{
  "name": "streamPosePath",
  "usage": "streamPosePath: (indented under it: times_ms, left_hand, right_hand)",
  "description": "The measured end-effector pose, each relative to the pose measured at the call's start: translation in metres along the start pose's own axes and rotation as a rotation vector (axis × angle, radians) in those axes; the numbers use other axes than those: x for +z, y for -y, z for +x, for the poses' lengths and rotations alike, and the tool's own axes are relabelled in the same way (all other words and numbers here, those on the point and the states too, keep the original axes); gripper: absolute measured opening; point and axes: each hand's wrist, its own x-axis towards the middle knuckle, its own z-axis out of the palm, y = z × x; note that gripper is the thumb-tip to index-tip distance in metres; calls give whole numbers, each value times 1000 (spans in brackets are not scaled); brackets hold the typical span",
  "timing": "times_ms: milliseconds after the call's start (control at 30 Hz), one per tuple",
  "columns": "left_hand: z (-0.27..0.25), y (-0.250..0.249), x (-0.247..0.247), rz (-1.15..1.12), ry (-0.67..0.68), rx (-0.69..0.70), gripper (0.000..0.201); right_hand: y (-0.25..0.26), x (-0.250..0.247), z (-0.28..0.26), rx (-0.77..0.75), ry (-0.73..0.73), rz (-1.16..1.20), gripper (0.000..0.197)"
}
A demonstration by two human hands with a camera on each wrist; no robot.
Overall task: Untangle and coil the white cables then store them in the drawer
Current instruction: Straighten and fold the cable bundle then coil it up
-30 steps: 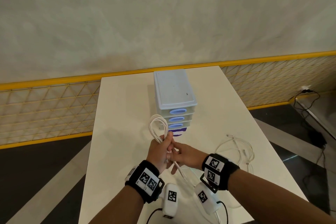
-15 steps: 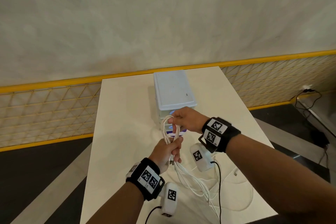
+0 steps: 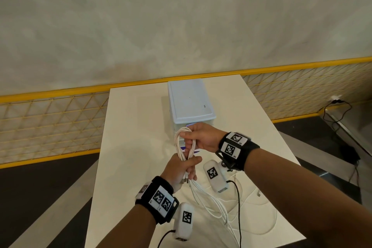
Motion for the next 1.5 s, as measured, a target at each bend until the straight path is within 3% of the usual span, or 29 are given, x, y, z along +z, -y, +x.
streamPosePath:
  times_ms: [100, 333, 500, 600, 700, 867, 933, 1033, 1100, 1133, 1200, 1300, 1433, 1500]
  left_hand:
    - [-3, 2, 0, -33, 8, -30, 35]
    - [-3, -4, 8, -31, 17, -19, 30]
    - [-1, -2, 2, -25, 50, -31, 39]
    - [-2, -1, 0, -13, 73, -45, 40]
    - [-2, -2, 0, 5, 86, -59, 42]
    - [-1, 3, 1, -28, 67, -38, 45]
    - [-1, 5, 1, -80, 22, -36, 44]
    - [0, 2, 0, -136, -62, -3, 42]
    - [1, -2, -2, -184, -95, 35, 41]
    - [2, -4, -4, -206, -107, 56, 40]
    - [3, -7, -6, -213, -114, 93, 38]
    - [3, -8, -7, -222, -119, 86, 38]
    - [3, -12, -6, -331, -126, 44, 31]
    - [2, -11, -6, -369, -124, 36, 31]
  right_hand:
    - [1, -3, -1, 44, 20, 33, 36]
    - [2, 6, 4, 49, -130, 151, 35]
    - [7, 9, -1, 43, -136, -98, 37]
    - [14, 3, -5, -23, -109, -366, 12]
    - [20, -3, -7, -89, -27, -548, 27]
    - [16, -1, -4, -150, -67, -611, 21]
    - [10, 0, -1, -161, -67, -576, 29]
    - [-5, -2, -2, -100, -122, -468, 65]
    - [-26, -6, -6, -19, -43, -431, 88]
    - [-38, -6, -9, 27, 27, -431, 90]
    - [-58, -3, -16, 111, 118, -477, 72]
    - [-68, 11, -25, 143, 179, -502, 11]
    - [-65, 23, -30, 205, 105, -415, 18]
    - [-67, 27, -32, 228, 68, -516, 13]
